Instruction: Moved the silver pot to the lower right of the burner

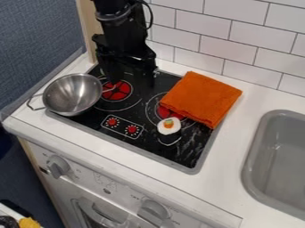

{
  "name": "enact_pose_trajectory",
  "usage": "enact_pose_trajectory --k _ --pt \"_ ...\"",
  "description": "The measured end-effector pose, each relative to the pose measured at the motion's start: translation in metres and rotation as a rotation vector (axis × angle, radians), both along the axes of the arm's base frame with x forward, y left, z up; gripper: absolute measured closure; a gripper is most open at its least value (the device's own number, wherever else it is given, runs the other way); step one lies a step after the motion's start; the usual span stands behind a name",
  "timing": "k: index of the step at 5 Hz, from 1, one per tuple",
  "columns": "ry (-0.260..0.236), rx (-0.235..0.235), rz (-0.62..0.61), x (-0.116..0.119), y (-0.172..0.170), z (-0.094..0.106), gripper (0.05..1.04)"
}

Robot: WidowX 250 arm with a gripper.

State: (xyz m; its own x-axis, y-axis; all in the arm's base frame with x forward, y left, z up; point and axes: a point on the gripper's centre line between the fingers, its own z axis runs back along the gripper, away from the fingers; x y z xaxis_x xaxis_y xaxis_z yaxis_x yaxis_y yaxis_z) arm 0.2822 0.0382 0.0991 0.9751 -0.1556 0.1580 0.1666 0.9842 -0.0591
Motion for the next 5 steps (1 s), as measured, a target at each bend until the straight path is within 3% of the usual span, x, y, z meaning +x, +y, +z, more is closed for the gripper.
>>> enact_pose_trajectory --k 2,4,5 --pt "0.043 -0.017 0.026 -0.012 0.009 -0.015 0.083" --pt "0.027 0.024 0.116 -0.027 0.074 -0.029 0.083" --pt "0.106 0.046 0.136 -0.025 0.086 -0.060 0.083"
